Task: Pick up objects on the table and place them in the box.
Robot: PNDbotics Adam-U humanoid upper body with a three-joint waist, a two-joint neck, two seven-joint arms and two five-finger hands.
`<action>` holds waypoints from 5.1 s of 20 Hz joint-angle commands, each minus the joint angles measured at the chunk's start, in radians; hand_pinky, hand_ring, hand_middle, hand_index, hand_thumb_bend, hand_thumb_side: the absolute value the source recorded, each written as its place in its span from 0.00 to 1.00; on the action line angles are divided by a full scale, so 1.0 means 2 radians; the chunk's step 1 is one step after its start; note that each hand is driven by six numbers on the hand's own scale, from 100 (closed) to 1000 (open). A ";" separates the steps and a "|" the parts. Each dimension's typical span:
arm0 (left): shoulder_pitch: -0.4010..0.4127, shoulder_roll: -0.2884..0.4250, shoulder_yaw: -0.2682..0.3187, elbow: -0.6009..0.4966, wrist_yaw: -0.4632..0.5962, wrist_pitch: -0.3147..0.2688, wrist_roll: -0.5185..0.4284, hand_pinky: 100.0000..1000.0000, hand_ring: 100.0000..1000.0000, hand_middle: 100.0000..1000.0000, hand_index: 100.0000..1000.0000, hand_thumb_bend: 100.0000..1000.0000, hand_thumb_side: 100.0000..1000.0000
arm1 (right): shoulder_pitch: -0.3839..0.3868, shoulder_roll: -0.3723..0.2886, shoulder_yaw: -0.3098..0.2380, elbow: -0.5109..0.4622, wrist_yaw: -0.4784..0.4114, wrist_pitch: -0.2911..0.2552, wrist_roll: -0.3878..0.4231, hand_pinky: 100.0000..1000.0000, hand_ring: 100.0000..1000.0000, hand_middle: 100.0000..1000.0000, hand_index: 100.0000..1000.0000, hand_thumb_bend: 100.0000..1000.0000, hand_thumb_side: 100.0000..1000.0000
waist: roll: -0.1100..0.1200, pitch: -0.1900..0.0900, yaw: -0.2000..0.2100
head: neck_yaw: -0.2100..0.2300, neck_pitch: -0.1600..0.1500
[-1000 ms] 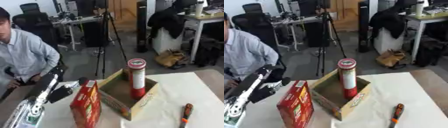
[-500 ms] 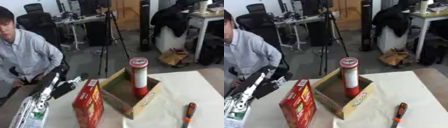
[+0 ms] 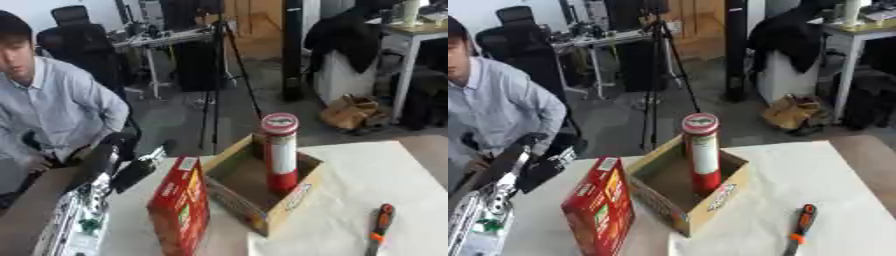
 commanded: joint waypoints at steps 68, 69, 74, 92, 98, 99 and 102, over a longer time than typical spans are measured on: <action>0.020 -0.053 0.011 -0.022 -0.283 -0.087 -0.261 1.00 1.00 0.99 1.00 0.63 1.00 | -0.004 0.002 -0.001 -0.006 -0.010 0.001 -0.011 0.89 0.91 0.89 0.81 0.00 1.00 | -0.005 0.008 -0.012 | 0.009 0.000; 0.019 -0.053 0.012 -0.021 -0.283 -0.087 -0.261 1.00 1.00 0.99 1.00 0.63 1.00 | -0.004 0.002 -0.001 -0.006 -0.010 0.001 -0.011 0.89 0.91 0.89 0.81 0.00 1.00 | -0.005 0.008 -0.012 | 0.009 0.000; 0.019 -0.052 0.016 -0.002 -0.306 -0.086 -0.261 1.00 0.98 0.94 1.00 0.56 1.00 | -0.005 0.003 -0.001 -0.006 -0.009 0.000 -0.012 0.89 0.91 0.89 0.80 0.00 1.00 | -0.004 0.009 -0.013 | 0.009 -0.001; 0.016 -0.056 0.019 0.003 -0.315 -0.087 -0.261 0.86 0.75 0.81 0.92 0.47 1.00 | -0.005 0.005 0.000 -0.006 -0.011 -0.002 -0.015 0.89 0.91 0.88 0.80 0.00 1.00 | -0.005 0.012 -0.016 | 0.010 -0.002; 0.016 -0.056 0.017 0.002 -0.295 -0.088 -0.261 0.71 0.62 0.71 0.82 0.36 1.00 | -0.005 0.006 0.000 -0.006 -0.012 -0.003 -0.016 0.89 0.91 0.88 0.80 0.00 1.00 | -0.004 0.012 -0.016 | 0.009 -0.004; 0.016 -0.056 0.016 0.001 -0.290 -0.087 -0.261 0.71 0.62 0.71 0.82 0.36 1.00 | -0.005 0.006 0.000 -0.006 -0.013 -0.003 -0.016 0.89 0.91 0.88 0.80 0.00 1.00 | -0.004 0.012 -0.016 | 0.009 -0.004; 0.016 -0.056 0.015 -0.003 -0.282 -0.081 -0.261 0.47 0.52 0.60 0.75 0.20 1.00 | -0.006 0.006 0.000 -0.006 -0.013 -0.004 -0.016 0.89 0.91 0.88 0.80 0.00 1.00 | -0.004 0.012 -0.017 | 0.008 -0.005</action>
